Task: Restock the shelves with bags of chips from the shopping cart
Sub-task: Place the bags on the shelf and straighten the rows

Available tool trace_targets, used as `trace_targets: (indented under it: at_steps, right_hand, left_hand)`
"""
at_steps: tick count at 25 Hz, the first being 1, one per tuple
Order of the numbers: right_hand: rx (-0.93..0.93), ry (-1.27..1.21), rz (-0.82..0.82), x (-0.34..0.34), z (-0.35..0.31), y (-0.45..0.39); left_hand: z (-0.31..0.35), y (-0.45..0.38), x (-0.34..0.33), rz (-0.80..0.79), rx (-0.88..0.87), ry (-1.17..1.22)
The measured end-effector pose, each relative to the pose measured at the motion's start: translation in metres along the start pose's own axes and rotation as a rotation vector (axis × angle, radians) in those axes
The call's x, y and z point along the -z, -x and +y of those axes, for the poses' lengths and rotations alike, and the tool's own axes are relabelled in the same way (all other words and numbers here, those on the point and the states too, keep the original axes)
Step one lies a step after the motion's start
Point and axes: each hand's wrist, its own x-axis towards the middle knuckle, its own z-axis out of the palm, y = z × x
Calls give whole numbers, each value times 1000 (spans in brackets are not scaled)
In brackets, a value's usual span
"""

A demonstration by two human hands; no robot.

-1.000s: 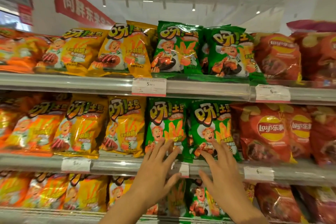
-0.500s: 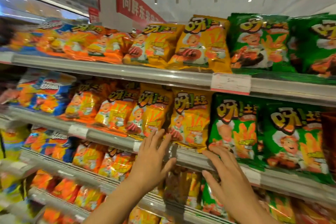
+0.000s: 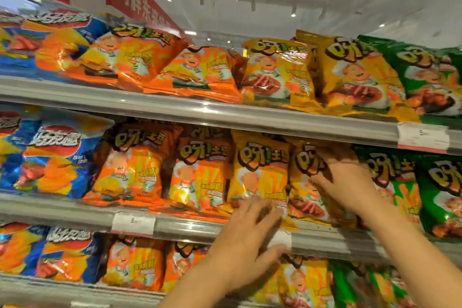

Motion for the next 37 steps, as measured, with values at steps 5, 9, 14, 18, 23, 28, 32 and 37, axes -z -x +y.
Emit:
trace_targets:
  at_steps: [5,9,14,18,23,28,32,37]
  right_hand:
    - [386,-380,293,-28,-91,51]
    - [327,-265,202,-40,-125,48]
    - [187,-2,141,-20,-147,39]
    - [365,-249,240,-13,-188,54]
    - [535,-334,107,-31,-248,87]
    - [439,-166,175,-39,-273,96]
    - [433,-209,236,-41,-280,118]
    - [679,-433,155,-81,-309,160]
  left_hand:
    - [-35,13,23,-117,41,-129]
    - [-32,15,19,-260,62,-261]
    - [-44,43,51,-240,42,-120]
    - [-95,96,89,76,269,-179]
    - [-159,150,123,22,550,-336]
    - [-175,163,114,-23,467,-335]
    - [-158,183,88,168,416,-134]
    - [-161,249,28,349,469,-33]
